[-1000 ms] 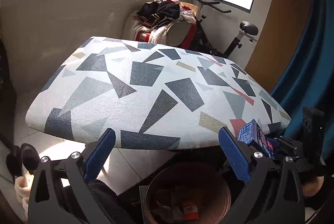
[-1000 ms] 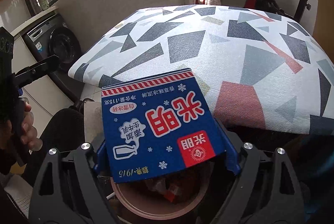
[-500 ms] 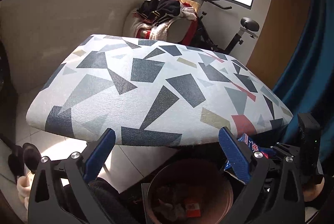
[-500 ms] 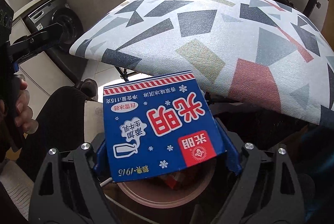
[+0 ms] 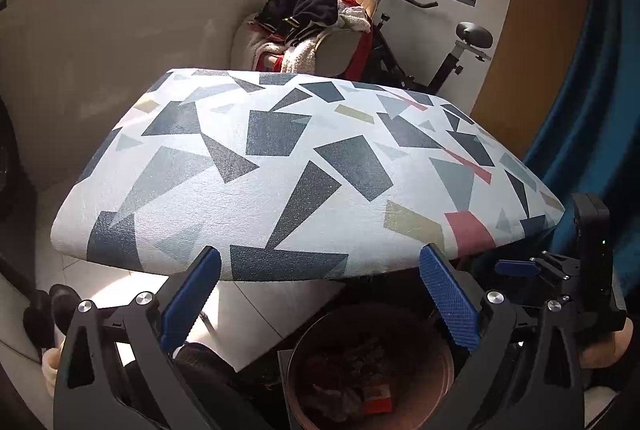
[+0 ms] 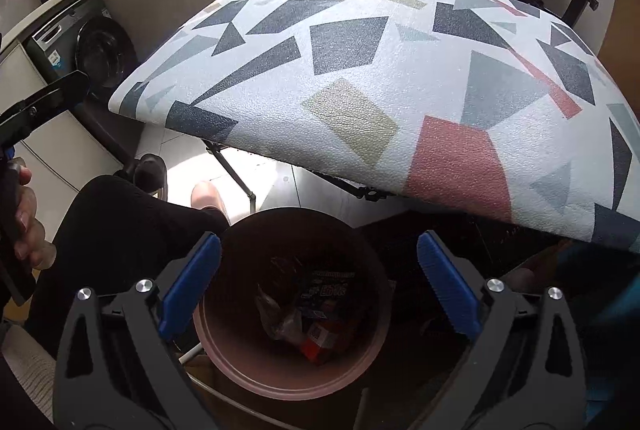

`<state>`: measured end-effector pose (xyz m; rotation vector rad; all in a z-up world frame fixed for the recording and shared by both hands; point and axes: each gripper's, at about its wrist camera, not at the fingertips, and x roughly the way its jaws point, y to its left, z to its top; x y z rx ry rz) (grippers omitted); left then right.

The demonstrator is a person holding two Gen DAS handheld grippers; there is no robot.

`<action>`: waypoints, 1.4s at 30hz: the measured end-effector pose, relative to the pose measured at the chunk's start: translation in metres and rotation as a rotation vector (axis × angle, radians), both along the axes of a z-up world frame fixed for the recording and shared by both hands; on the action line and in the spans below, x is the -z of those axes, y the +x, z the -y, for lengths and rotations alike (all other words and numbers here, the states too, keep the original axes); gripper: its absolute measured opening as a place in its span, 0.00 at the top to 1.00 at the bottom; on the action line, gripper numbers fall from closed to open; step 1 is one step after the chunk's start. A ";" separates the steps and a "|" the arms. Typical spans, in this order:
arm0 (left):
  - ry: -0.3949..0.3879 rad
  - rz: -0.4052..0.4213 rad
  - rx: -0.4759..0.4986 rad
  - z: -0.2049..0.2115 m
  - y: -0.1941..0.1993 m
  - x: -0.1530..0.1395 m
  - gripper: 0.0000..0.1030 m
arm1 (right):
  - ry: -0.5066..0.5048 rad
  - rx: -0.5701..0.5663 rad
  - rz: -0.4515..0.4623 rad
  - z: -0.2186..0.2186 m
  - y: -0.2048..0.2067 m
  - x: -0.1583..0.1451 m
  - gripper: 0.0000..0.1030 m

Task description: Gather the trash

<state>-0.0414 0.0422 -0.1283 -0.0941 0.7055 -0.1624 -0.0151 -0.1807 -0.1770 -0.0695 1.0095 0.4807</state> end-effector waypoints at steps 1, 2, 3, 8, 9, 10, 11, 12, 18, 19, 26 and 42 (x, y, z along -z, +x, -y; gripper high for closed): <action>0.018 0.002 0.004 0.003 0.002 -0.001 0.06 | -0.004 0.007 0.016 0.002 0.004 -0.005 0.06; 0.033 0.005 0.008 0.005 0.004 -0.004 0.06 | -0.007 0.013 0.036 0.003 0.008 -0.011 0.06; 0.043 0.011 0.007 0.006 0.007 -0.007 0.06 | -0.012 0.019 0.058 0.004 0.011 -0.018 0.06; 0.051 0.065 -0.012 0.007 0.022 -0.036 0.06 | -0.028 0.056 0.189 0.013 0.032 -0.062 0.06; 0.051 0.078 -0.016 0.006 0.025 -0.042 0.06 | -0.030 0.063 0.214 0.014 0.035 -0.071 0.06; 0.056 0.092 -0.025 0.005 0.027 -0.049 0.06 | -0.032 0.071 0.238 0.017 0.039 -0.080 0.06; 0.066 0.106 -0.038 0.005 0.029 -0.056 0.06 | -0.035 0.081 0.261 0.019 0.043 -0.089 0.06; 0.073 0.118 -0.048 0.005 0.032 -0.063 0.06 | -0.035 0.089 0.280 0.022 0.046 -0.097 0.06; 0.128 0.168 -0.051 0.009 0.043 -0.095 0.06 | -0.047 0.142 0.369 0.039 0.060 -0.134 0.06; 0.140 0.176 -0.050 0.011 0.045 -0.099 0.06 | -0.050 0.150 0.378 0.041 0.061 -0.138 0.06; 0.180 0.240 -0.064 0.019 0.046 -0.121 0.06 | -0.056 0.174 0.411 0.050 0.062 -0.155 0.06; 0.212 0.255 -0.035 0.045 0.042 -0.130 0.06 | -0.038 0.186 0.454 0.053 0.048 -0.171 0.06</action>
